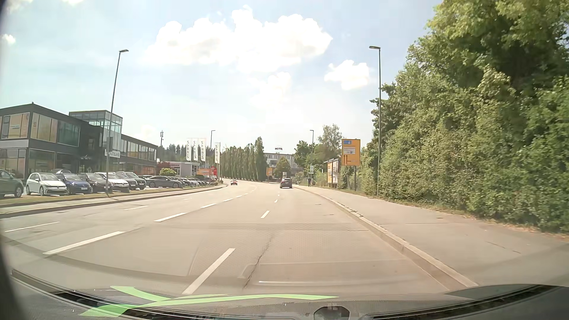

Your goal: Follow the waypoints while adhering to traffic rules and regulations

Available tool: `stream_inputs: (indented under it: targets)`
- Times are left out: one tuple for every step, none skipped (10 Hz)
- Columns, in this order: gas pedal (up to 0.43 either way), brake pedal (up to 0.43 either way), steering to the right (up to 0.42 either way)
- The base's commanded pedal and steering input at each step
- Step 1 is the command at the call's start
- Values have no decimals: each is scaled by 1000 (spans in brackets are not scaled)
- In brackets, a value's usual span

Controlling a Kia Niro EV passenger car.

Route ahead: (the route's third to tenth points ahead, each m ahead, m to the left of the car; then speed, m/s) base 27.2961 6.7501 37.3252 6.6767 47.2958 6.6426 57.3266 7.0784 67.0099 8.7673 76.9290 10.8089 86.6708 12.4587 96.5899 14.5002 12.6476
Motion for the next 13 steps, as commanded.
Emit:
stream_inputs:
  targets:
    - [157, 0, -5]
    - [157, 0, -5]
    - [157, 0, -5]
    - [157, 0, -5]
    - [157, 0, -5]
    - [157, 0, -6]
    - [157, 0, -8]
    - [157, 0, -9]
    - [157, 0, -9]
    - [157, 0, -9]
    - [150, 0, -10]
    - [150, 0, -10]
    - [150, 0, -11]
